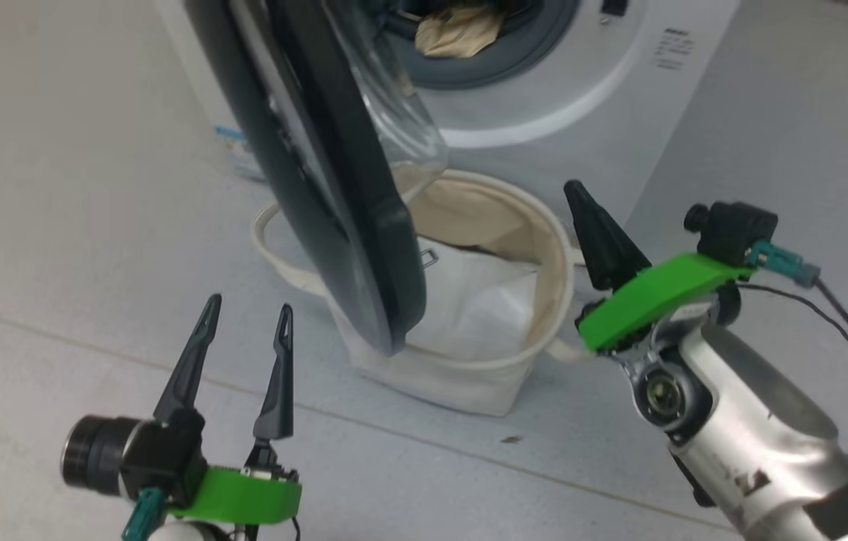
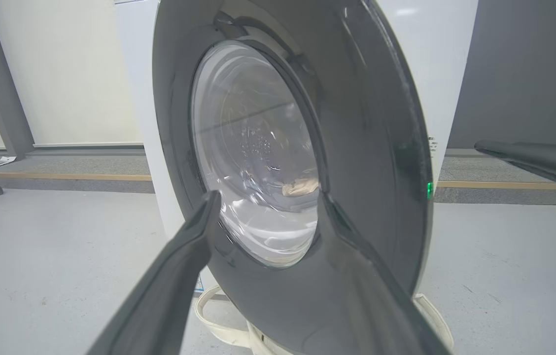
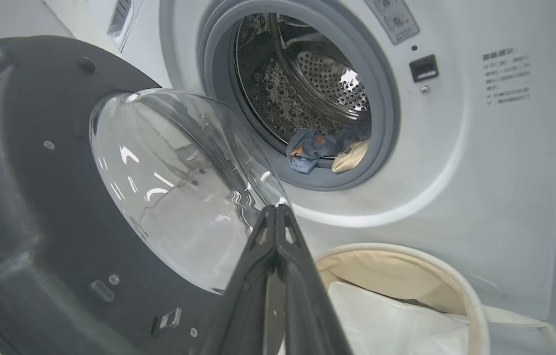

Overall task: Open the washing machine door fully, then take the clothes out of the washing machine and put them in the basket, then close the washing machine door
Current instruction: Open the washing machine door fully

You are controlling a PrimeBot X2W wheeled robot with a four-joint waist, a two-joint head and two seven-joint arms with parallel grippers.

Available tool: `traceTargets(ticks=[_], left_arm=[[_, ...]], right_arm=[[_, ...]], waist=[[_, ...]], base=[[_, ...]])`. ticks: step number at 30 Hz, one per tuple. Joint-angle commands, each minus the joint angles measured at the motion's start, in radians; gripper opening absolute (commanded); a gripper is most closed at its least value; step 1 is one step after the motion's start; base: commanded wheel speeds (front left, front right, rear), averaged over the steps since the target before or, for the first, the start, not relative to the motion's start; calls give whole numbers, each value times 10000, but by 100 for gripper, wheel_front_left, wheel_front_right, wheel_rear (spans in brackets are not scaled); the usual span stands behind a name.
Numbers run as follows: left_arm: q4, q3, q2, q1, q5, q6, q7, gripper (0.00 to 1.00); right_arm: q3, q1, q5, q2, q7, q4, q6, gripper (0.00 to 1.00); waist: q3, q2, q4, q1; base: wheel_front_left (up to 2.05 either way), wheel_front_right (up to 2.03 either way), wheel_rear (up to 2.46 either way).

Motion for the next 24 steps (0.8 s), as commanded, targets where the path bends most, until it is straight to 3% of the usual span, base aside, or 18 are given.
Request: traceTargets(ticks=[1,10,15,16,17,24], left_arm=[[-286,378,181,17,114,-1,-47,100],[-336,392,324,397,185,-7,-47,100],[-284,344,378,487,195,-31,-47,100],[-276,336,381,489,194,-34,-47,100],[-266,331,385,493,191,-36,-47,100],[-206,310,438,534,189,-42,-47,100]], right_arm=[[-17,297,-724,-13,-191,-348,6,0],[-2493,2578,-5377,683,-264,-1701,6,0],[-3865,4025,-6766,1577,-266,-2359,6,0],[-4044,4174,-6952,1654,-266,-2307,6,10],[-4214,4315,-7148,1719,-266,-2122,6,99],[-4997,4446,-8061,2046,-267,-1582,6,100]], waist=[[-401,0,-393,0],[-743,0,-846,0],[-775,0,-1023,0],[-783,0,-1045,0],[-803,0,-1067,0],[-850,0,-1133,0]], base=[[0,0,0],[0,0,0],[0,0,0],[0,0,0],[0,0,0],[0,0,0]])
